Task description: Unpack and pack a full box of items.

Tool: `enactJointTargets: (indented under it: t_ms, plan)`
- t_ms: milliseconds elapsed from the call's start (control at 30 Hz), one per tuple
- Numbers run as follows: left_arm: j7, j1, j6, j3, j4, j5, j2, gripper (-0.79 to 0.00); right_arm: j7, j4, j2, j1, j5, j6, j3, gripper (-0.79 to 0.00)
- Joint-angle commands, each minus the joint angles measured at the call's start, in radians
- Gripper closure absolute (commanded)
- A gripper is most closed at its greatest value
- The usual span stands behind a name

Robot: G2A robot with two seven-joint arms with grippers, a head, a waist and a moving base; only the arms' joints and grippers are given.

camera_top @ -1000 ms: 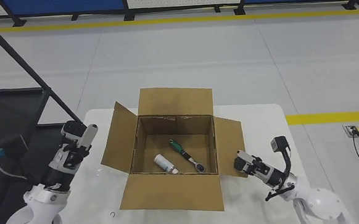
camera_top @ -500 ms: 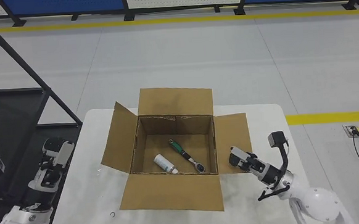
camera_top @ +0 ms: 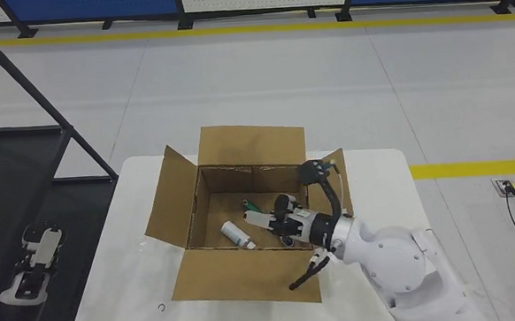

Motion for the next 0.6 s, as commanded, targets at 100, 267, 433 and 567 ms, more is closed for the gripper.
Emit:
enactJointTargets:
  t_ms: [100,267,433,567]
  plan:
    - [-0.023,0.036,-0.023,-0.005,-0.005,-0.011,0.000,-0.785,-0.030,0.054,-0.017,0.070,0.040,0.038,-0.058,-0.785]
    - [-0.023,0.036,-0.023,-0.005,-0.005,-0.011,0.000,-0.785,-0.030,0.054,-0.017,0.070,0.040,0.038,-0.058,-0.785]
    - [-0.023,0.036,-0.023,-0.005,-0.005,-0.011,0.000,-0.785,-0.030,0.054,-0.017,0.070,0.040,0.038,-0.058,-0.785]
    - [-0.030,0.033,-0.020,0.005,-0.005,-0.032,0.000,-0.785,0.007,0.082,-0.024,0.115,-0.039,0.053,-0.121,-0.785]
